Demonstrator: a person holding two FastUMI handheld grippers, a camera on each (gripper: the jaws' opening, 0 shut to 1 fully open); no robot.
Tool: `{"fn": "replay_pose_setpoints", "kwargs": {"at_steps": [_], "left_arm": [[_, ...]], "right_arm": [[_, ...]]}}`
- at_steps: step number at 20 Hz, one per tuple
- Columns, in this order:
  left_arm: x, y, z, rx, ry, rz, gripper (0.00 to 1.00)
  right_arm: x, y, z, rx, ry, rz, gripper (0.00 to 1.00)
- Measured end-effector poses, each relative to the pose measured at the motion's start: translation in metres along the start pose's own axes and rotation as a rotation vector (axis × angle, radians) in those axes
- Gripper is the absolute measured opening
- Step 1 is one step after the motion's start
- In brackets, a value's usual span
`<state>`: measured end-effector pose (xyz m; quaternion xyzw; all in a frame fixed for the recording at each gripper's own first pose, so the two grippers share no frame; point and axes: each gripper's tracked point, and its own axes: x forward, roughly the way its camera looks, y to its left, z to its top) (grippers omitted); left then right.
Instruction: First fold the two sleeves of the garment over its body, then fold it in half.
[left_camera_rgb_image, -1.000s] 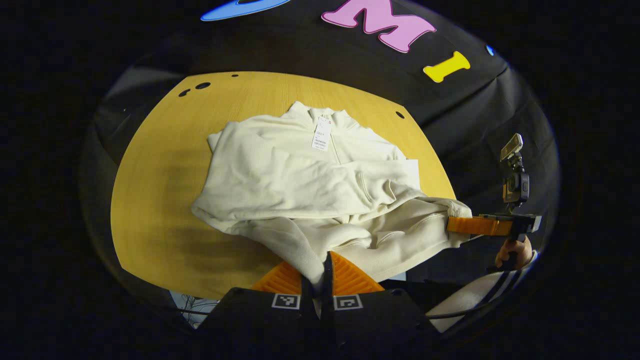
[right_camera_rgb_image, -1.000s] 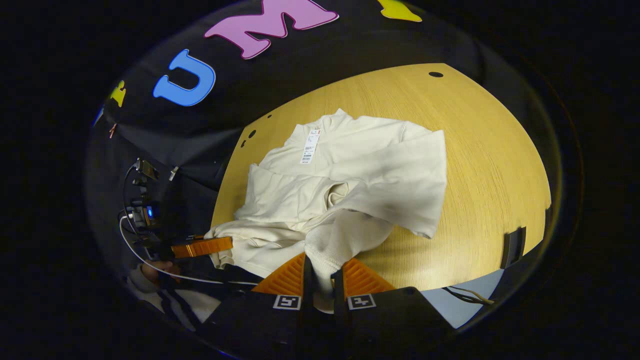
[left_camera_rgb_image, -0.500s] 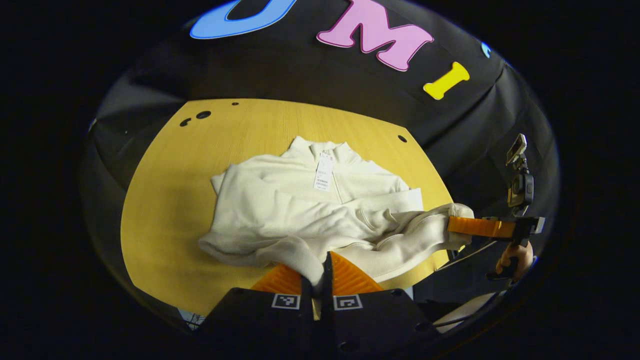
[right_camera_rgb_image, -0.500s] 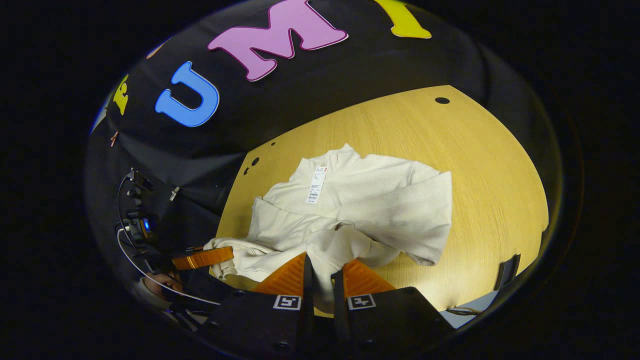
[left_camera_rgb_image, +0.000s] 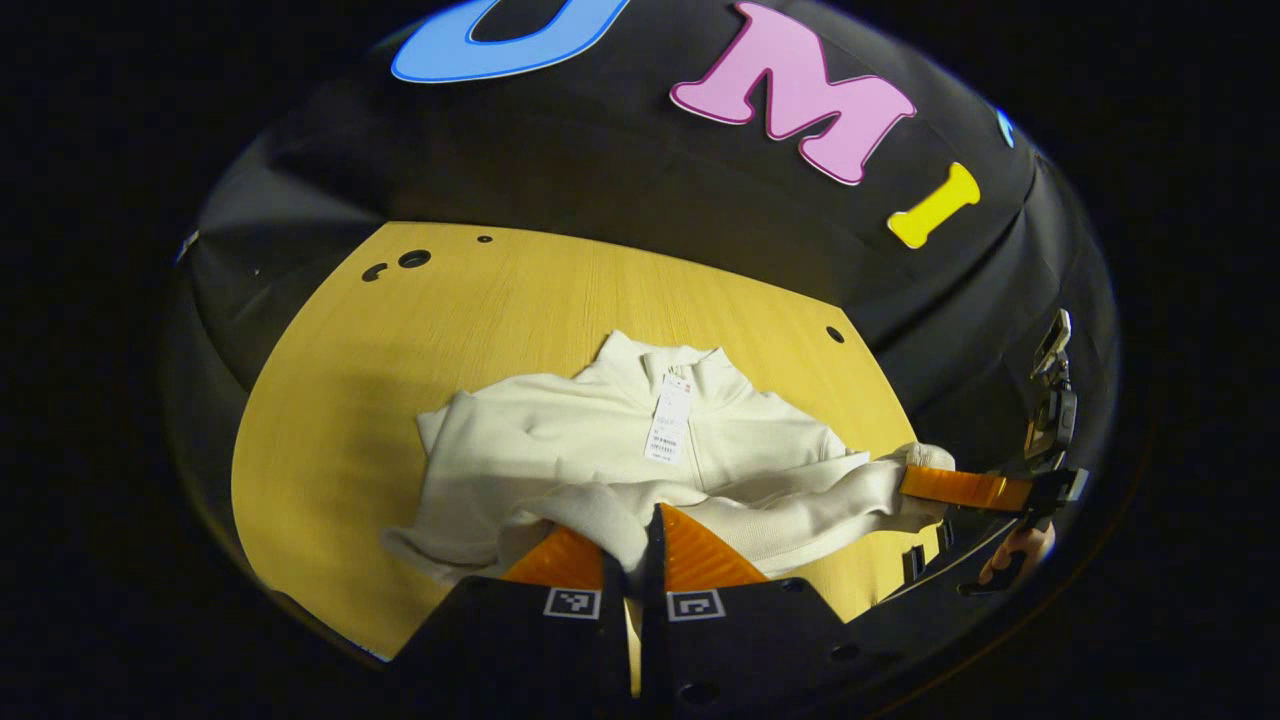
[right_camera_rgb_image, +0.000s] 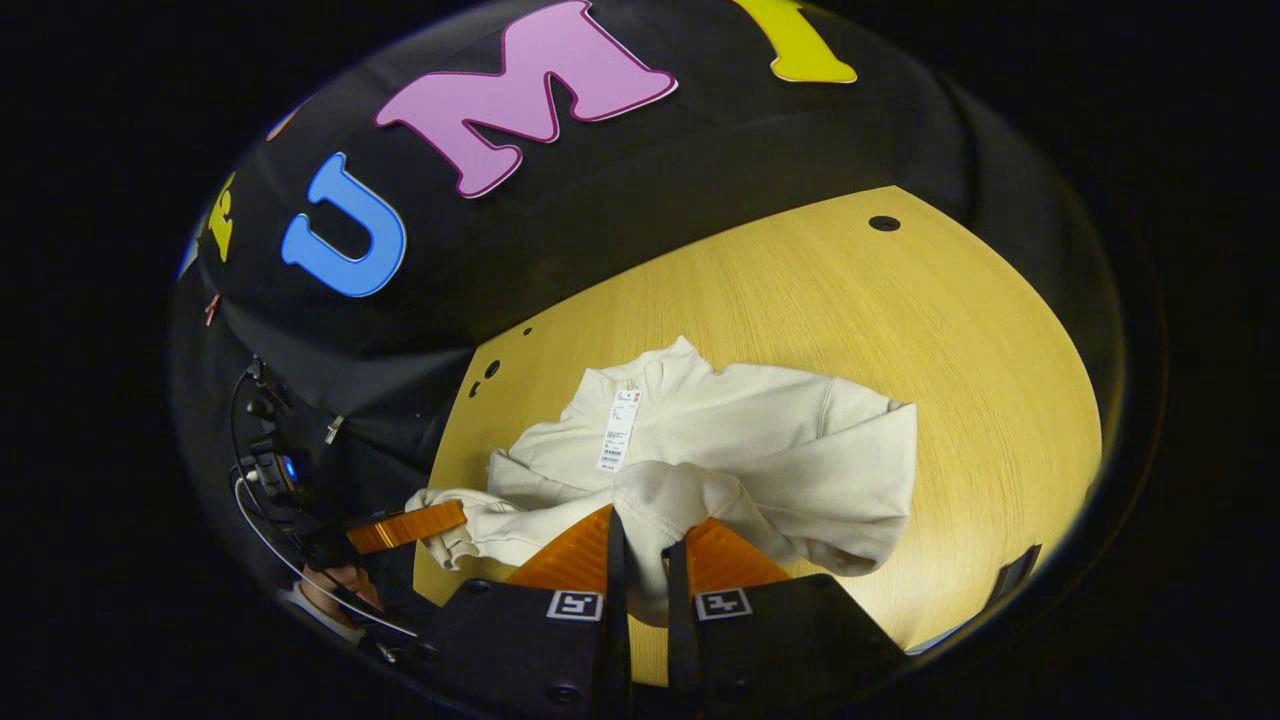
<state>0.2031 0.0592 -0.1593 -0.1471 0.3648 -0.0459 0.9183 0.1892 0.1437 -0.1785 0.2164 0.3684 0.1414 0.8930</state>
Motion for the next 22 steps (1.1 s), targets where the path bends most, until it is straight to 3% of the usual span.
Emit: {"fn": "replay_pose_setpoints", "kwargs": {"at_steps": [7, 16, 22], "left_arm": [[0.058, 0.017, 0.013, -0.033, 0.031, 0.040, 0.10], [0.114, 0.036, 0.005, -0.044, 0.109, 0.088, 0.10], [0.132, 0.041, -0.004, -0.039, 0.141, 0.100, 0.14]], "right_arm": [[0.053, -0.021, 0.010, 0.012, 0.020, -0.053, 0.19], [0.110, -0.050, -0.006, 0.020, 0.115, -0.115, 0.19], [0.129, -0.063, -0.021, 0.029, 0.172, -0.141, 0.27]]}}
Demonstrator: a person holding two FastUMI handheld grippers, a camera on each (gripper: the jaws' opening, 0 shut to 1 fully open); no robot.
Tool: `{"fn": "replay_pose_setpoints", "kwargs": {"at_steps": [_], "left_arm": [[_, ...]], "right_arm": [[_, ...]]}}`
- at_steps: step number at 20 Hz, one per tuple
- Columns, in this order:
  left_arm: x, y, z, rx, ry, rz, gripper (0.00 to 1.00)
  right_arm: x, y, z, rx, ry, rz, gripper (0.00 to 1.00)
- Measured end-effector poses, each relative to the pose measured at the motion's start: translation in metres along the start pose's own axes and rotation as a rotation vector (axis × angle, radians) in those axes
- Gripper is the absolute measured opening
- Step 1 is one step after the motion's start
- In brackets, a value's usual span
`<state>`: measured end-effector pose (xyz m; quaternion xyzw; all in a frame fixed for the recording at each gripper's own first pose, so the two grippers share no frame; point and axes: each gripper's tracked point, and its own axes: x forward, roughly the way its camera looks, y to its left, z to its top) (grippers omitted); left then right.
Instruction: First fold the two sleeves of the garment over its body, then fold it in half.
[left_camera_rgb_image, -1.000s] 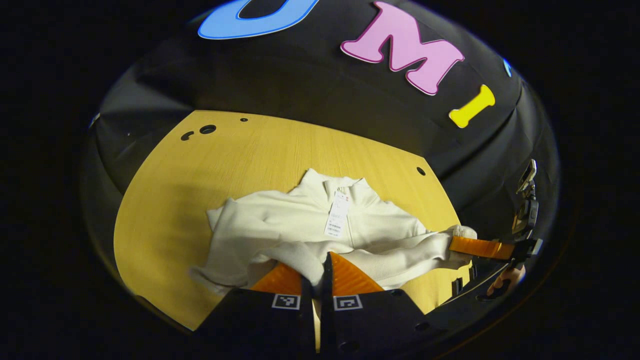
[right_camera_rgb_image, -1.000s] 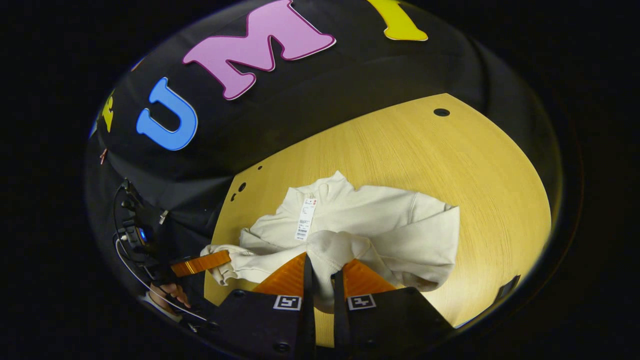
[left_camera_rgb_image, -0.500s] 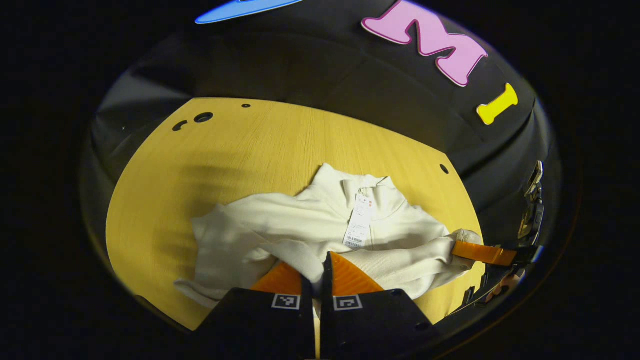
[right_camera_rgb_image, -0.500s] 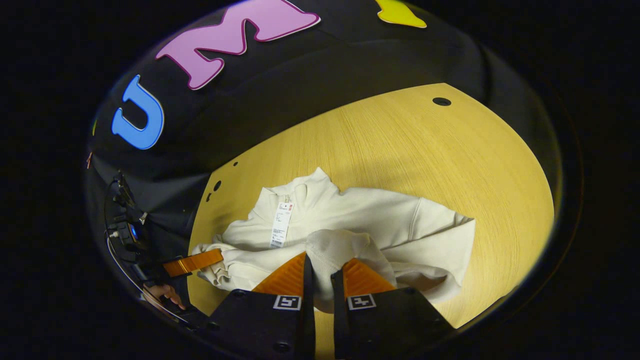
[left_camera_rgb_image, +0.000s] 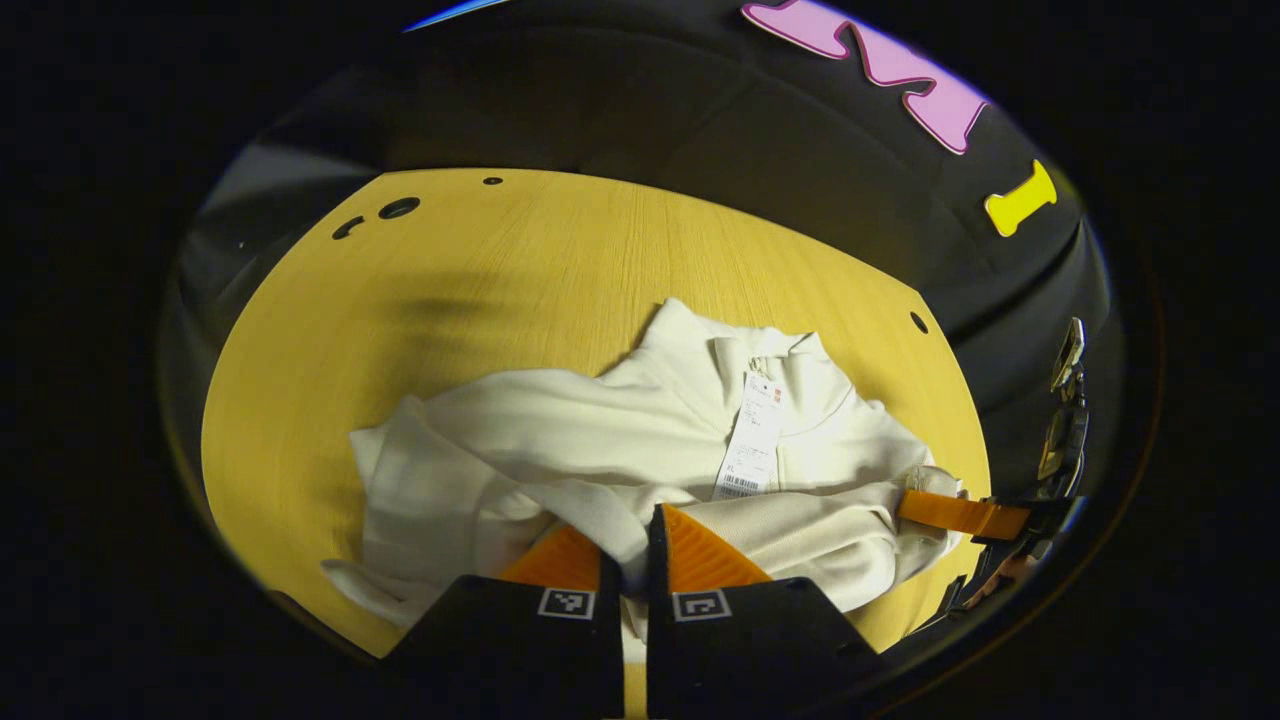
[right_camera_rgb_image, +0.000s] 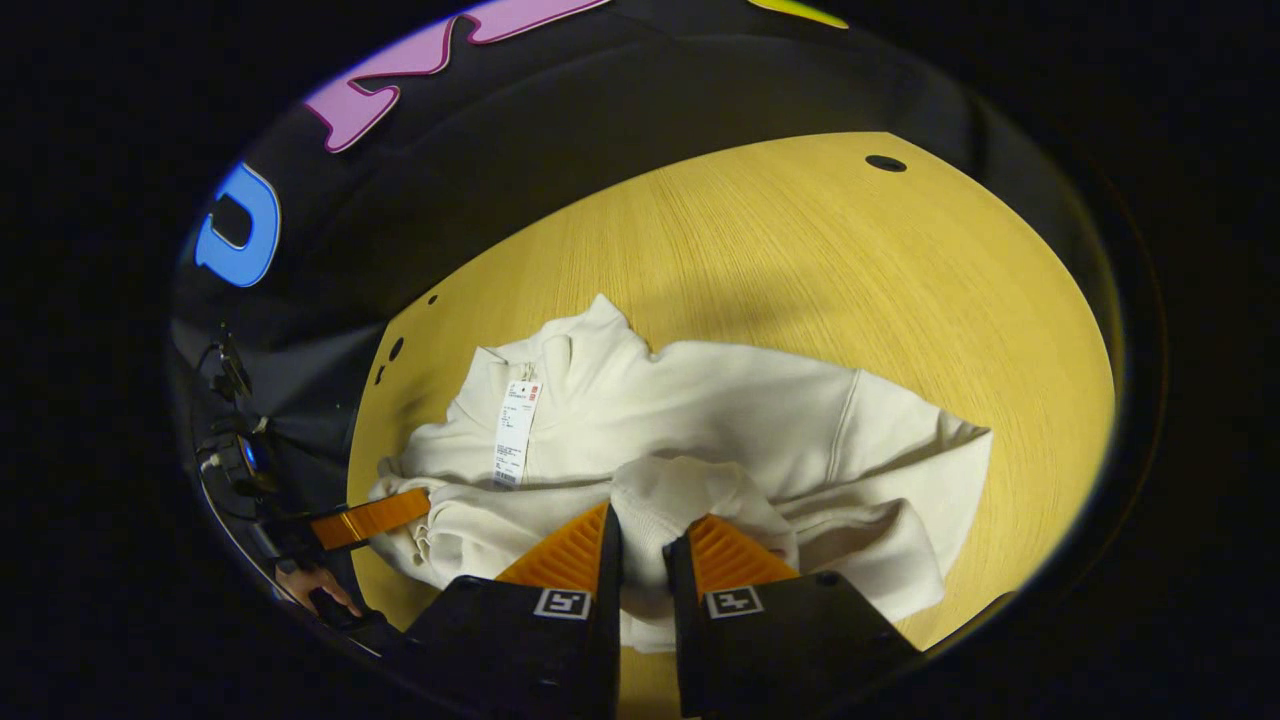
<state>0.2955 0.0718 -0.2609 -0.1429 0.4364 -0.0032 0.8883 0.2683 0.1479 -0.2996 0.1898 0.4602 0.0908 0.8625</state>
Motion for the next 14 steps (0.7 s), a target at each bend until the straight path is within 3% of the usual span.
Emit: {"fn": "replay_pose_setpoints", "kwargs": {"at_steps": [3, 4, 8, 10, 12, 13, 14], "left_arm": [[0.009, 0.002, -0.006, 0.014, 0.024, 0.010, 0.16], [0.012, 0.002, -0.007, 0.021, 0.024, 0.010, 0.12], [0.015, 0.004, -0.008, 0.006, 0.019, 0.007, 0.31], [0.014, 0.005, -0.008, 0.002, 0.019, 0.007, 0.33], [0.011, 0.004, -0.007, 0.002, 0.019, 0.004, 0.33], [0.009, 0.000, -0.006, 0.001, 0.016, -0.005, 0.35], [0.007, -0.002, -0.004, 0.005, 0.006, -0.008, 0.44]], "right_arm": [[0.008, -0.002, 0.000, 0.006, 0.008, -0.002, 0.33], [0.010, -0.003, -0.001, 0.007, 0.009, -0.003, 0.33], [0.012, 0.000, 0.000, 0.008, 0.005, 0.014, 0.44], [0.011, 0.005, 0.000, 0.015, 0.005, 0.025, 0.50], [0.008, 0.012, 0.002, 0.026, 0.000, 0.039, 0.60], [0.006, 0.013, 0.003, 0.026, -0.005, 0.038, 0.75], [0.003, 0.017, 0.004, 0.027, -0.009, 0.046, 0.74]]}}
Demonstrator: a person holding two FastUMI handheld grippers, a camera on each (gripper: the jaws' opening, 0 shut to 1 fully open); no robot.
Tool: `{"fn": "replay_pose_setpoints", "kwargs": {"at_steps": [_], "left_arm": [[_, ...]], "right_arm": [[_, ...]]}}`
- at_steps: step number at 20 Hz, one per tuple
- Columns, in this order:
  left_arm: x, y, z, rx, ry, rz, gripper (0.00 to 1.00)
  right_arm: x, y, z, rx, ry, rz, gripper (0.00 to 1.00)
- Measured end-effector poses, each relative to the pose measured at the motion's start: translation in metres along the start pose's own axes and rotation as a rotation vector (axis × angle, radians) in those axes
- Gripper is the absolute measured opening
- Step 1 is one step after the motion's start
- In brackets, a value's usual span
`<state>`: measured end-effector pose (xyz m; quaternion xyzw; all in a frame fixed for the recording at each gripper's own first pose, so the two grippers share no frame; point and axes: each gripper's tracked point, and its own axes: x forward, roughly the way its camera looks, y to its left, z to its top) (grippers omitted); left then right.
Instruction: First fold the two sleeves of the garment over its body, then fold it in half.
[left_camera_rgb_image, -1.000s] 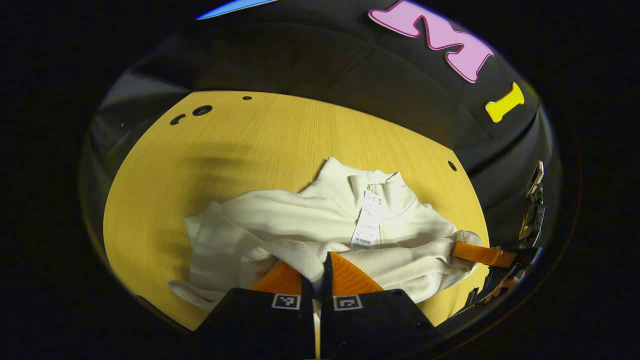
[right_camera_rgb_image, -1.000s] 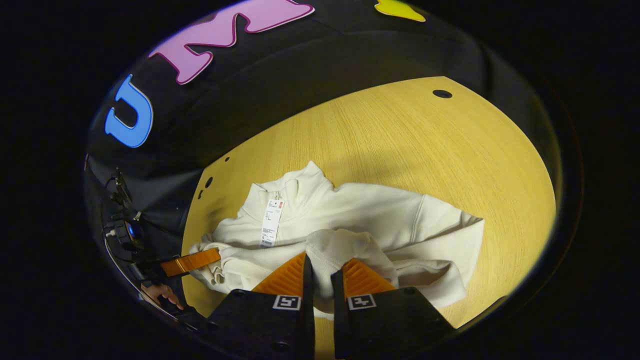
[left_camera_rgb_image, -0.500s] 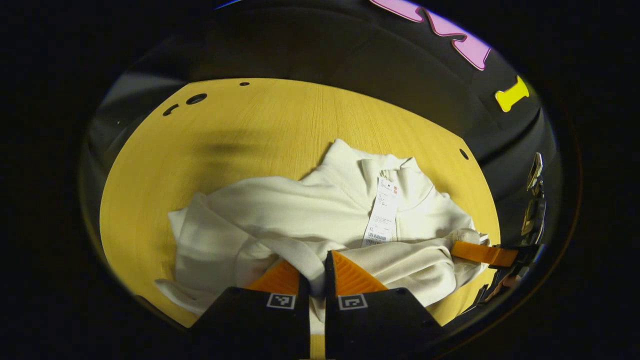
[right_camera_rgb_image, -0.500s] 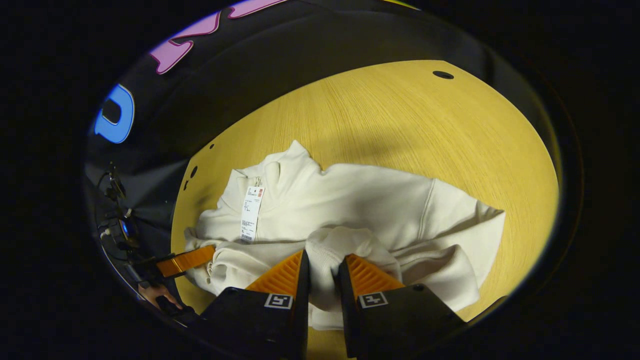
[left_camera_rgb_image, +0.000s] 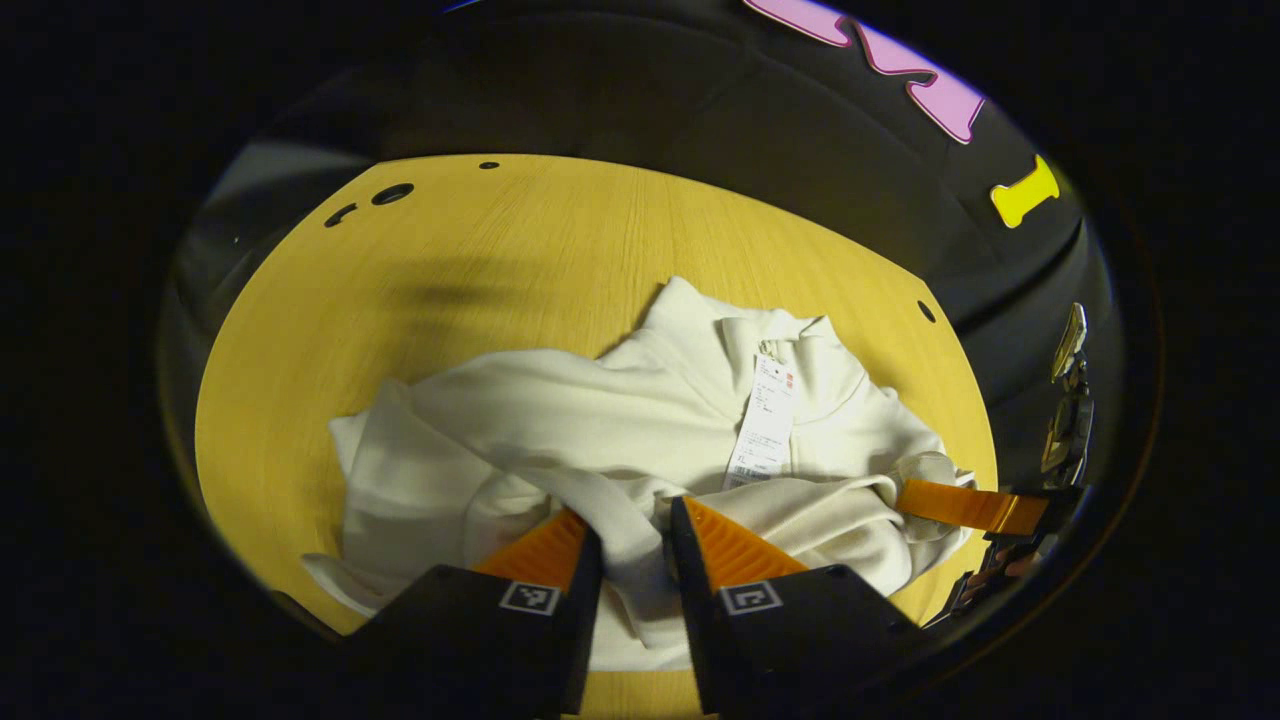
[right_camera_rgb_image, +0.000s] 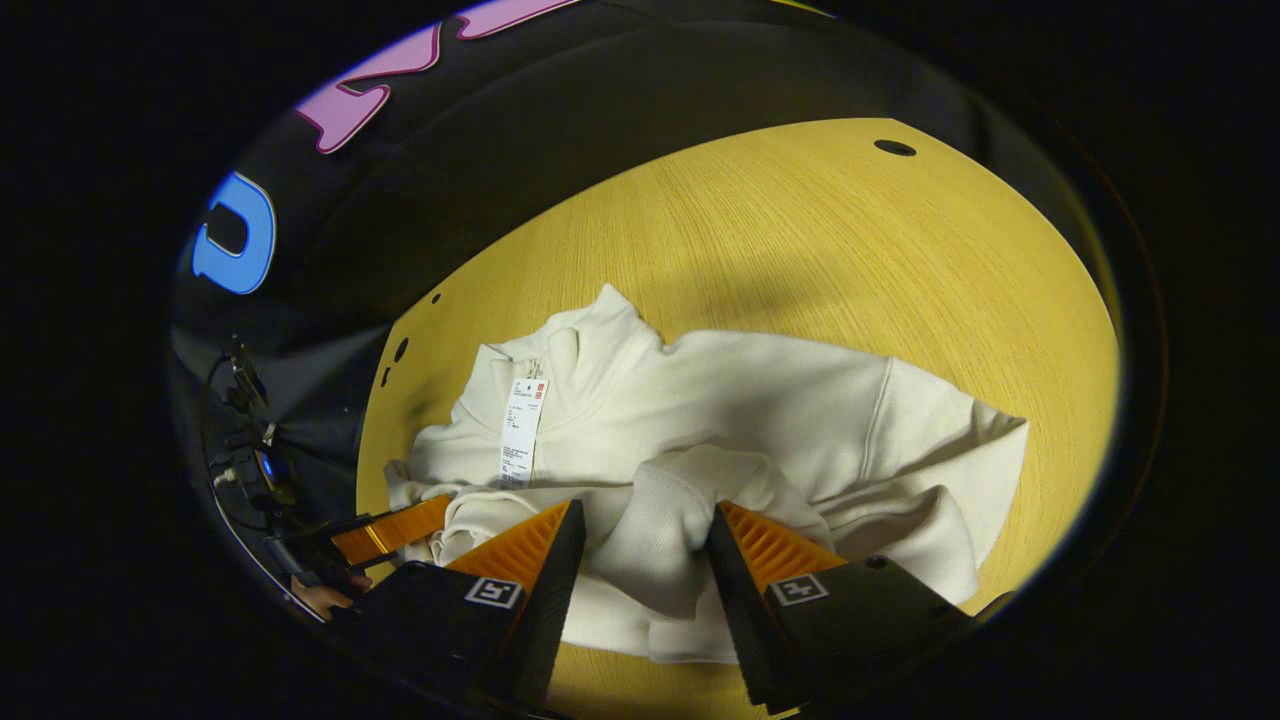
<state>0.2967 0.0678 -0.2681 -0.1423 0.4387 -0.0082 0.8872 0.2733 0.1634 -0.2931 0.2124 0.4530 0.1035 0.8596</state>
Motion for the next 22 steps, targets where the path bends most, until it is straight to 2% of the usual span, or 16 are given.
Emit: {"fn": "replay_pose_setpoints", "kwargs": {"at_steps": [1, 4, 6, 7, 8, 11, 12, 13, 22], "left_arm": [[-0.002, -0.001, 0.002, 0.005, -0.011, -0.001, 0.51], [-0.012, -0.017, 0.005, 0.020, -0.042, -0.046, 0.82], [-0.022, -0.023, 0.007, 0.032, -0.064, -0.069, 0.95], [-0.026, -0.025, 0.006, 0.034, -0.073, -0.075, 0.91], [-0.031, -0.026, 0.007, 0.034, -0.085, -0.074, 0.95], [-0.053, -0.025, 0.010, 0.029, -0.138, -0.073, 0.95], [-0.060, -0.025, 0.011, 0.030, -0.153, -0.073, 0.90], [-0.068, -0.024, 0.009, 0.032, -0.167, -0.070, 0.95], [-0.126, -0.030, -0.013, 0.008, -0.251, -0.092, 0.95]], "right_arm": [[-0.003, 0.002, 0.000, 0.000, -0.003, 0.002, 0.78], [-0.014, 0.005, 0.002, -0.011, -0.022, 0.008, 0.86], [-0.024, 0.006, 0.002, -0.021, -0.038, 0.010, 0.90], [-0.029, 0.007, 0.003, -0.026, -0.046, 0.011, 0.90], [-0.035, 0.007, 0.003, -0.032, -0.056, 0.013, 0.90], [-0.053, 0.010, 0.002, -0.049, -0.082, 0.026, 0.92], [-0.059, 0.012, 0.001, -0.055, -0.089, 0.032, 0.92], [-0.065, 0.012, 0.001, -0.059, -0.095, 0.037, 0.92], [-0.112, 0.017, -0.024, -0.102, -0.144, 0.074, 0.92]]}}
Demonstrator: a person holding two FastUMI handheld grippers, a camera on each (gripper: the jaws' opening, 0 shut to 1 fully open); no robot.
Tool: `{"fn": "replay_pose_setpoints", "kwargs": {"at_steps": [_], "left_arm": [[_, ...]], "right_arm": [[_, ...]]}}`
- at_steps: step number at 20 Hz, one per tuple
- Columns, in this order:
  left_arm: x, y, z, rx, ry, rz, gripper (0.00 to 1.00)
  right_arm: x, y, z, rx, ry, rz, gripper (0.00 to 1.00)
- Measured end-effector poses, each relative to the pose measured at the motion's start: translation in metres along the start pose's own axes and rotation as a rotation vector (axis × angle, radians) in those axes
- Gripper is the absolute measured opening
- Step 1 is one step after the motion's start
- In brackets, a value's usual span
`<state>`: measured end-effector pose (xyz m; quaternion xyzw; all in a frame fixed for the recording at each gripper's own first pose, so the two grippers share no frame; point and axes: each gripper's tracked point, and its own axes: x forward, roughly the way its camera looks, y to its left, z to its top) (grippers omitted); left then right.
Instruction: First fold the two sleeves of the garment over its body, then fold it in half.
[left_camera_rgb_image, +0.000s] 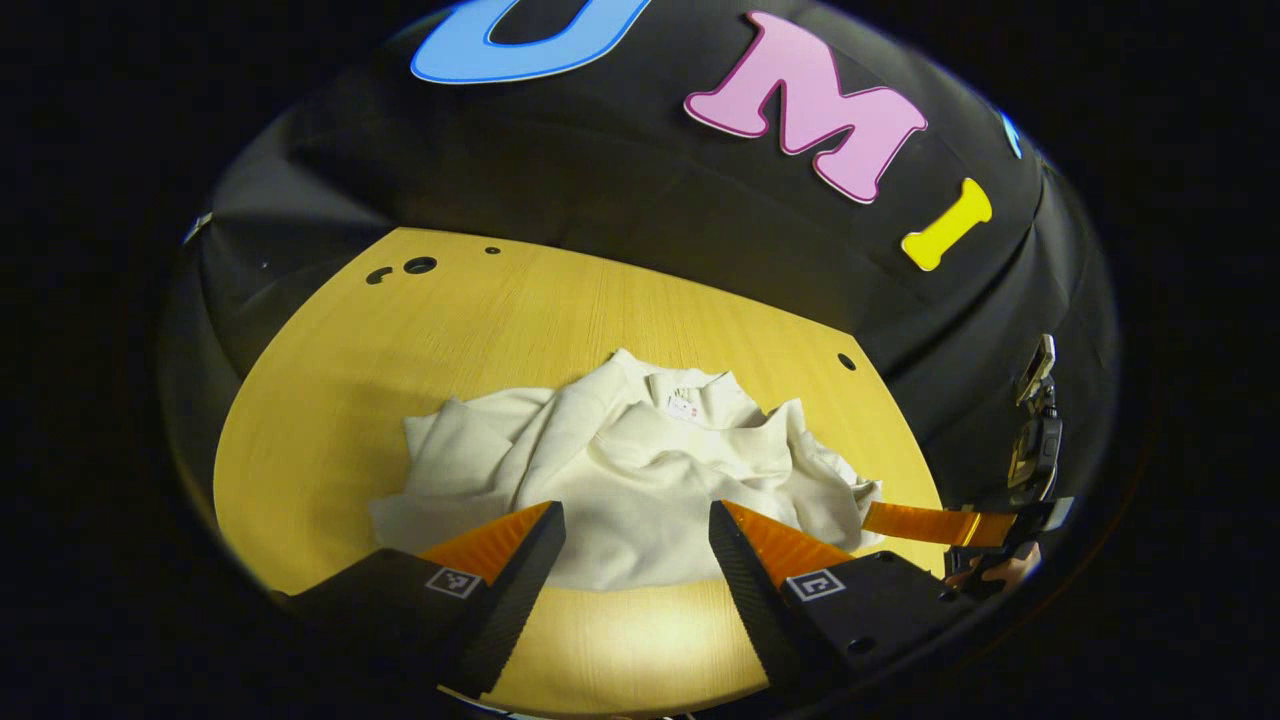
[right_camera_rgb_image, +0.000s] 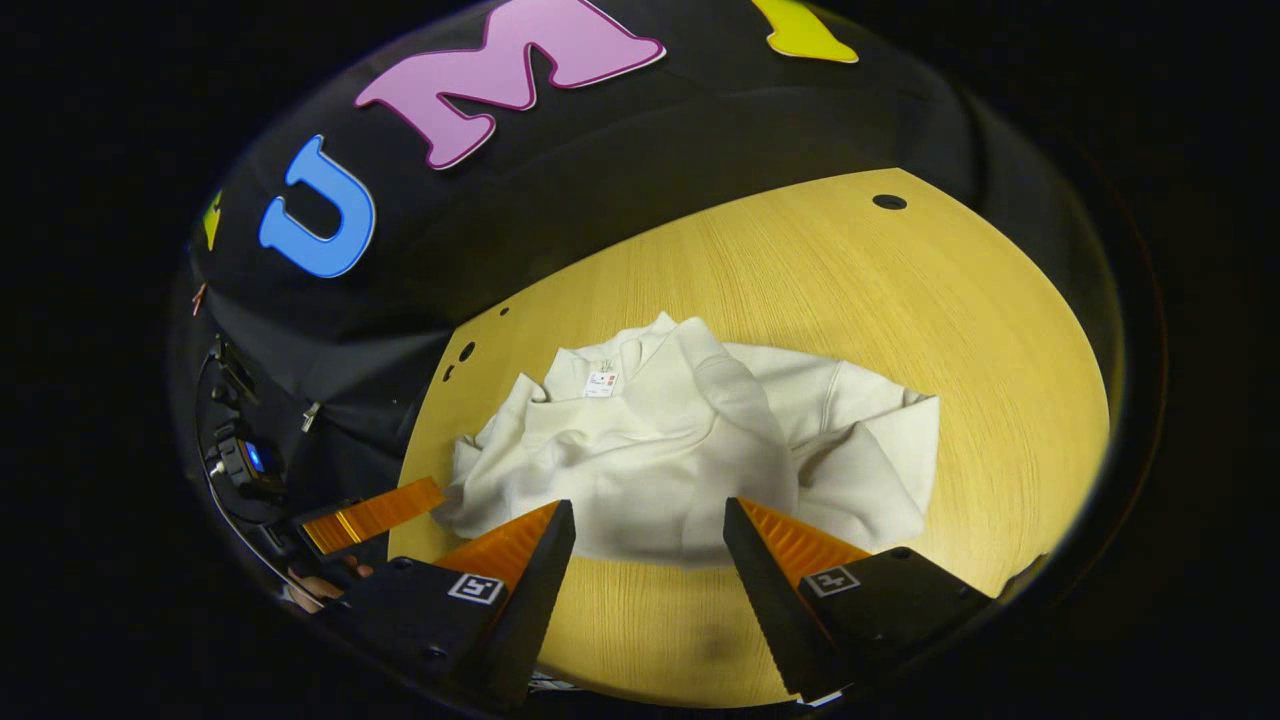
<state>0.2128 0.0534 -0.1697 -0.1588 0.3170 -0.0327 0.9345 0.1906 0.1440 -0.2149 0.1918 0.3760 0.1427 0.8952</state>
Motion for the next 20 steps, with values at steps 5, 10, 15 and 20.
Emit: {"fn": "replay_pose_setpoints", "kwargs": {"at_steps": [5, 10, 15, 20], "left_arm": [[-0.020, -0.008, -0.012, -0.011, -0.016, -0.018, 0.95], [-0.022, -0.009, -0.017, -0.012, -0.006, -0.015, 0.95], [-0.023, -0.011, -0.016, -0.007, -0.002, -0.022, 0.95], [-0.024, -0.012, -0.019, -0.001, 0.005, -0.022, 0.95]], "right_arm": [[-0.024, 0.001, -0.002, -0.014, -0.047, 0.000, 0.92], [-0.030, -0.005, -0.008, 0.008, -0.047, -0.015, 0.92], [-0.030, -0.004, -0.009, 0.007, -0.046, -0.022, 0.92], [-0.030, -0.002, -0.011, 0.009, -0.043, -0.017, 0.92]]}}
